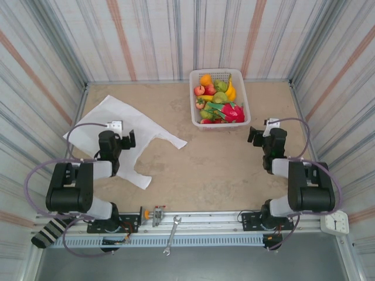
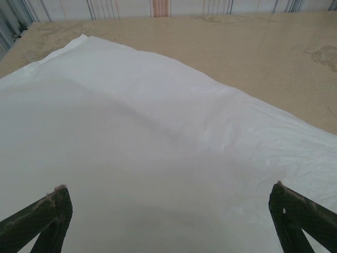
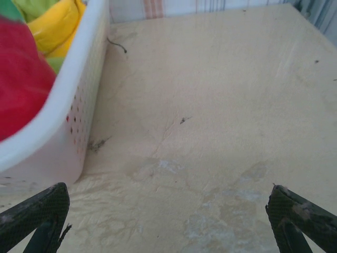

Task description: Place the fake fruits into the plastic bag and tie a complex knot

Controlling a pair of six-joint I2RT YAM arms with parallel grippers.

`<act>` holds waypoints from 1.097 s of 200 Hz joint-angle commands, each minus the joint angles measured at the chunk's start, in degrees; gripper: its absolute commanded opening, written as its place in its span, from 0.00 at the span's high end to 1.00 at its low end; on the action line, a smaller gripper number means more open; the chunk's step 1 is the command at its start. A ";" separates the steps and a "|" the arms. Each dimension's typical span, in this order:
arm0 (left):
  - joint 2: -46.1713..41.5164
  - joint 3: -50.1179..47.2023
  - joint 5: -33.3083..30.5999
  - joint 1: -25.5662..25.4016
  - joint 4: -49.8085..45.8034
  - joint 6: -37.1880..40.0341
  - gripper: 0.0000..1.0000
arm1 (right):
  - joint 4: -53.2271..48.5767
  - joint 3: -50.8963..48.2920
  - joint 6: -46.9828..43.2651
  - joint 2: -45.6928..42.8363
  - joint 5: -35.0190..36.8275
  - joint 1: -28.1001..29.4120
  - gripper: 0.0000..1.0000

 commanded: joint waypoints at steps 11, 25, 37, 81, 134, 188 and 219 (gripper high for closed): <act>-8.66 4.06 -2.66 -0.83 -10.46 0.25 0.06 | -17.11 4.17 4.50 -9.74 1.73 0.54 0.01; -10.95 6.14 -1.12 -1.00 -15.47 -1.41 0.09 | -22.65 5.68 6.80 -13.27 1.28 1.09 0.01; -12.60 8.18 -0.67 -1.59 -19.94 -2.54 0.09 | -26.91 7.36 8.24 -16.00 1.06 1.63 0.01; -16.73 19.64 4.53 -2.91 -43.33 -5.06 0.09 | -41.47 16.69 14.35 -21.54 -4.31 2.13 0.01; -17.20 30.92 2.53 -2.92 -69.36 -3.11 0.11 | -47.81 22.35 19.69 -22.75 -12.77 2.85 0.01; -14.19 32.29 -4.25 -8.20 -75.41 1.54 0.14 | -50.84 22.68 18.44 -26.24 -12.51 4.68 0.01; -7.87 34.04 -4.77 -10.76 -77.49 1.82 0.20 | -51.20 21.91 17.49 -27.14 -11.55 4.70 0.01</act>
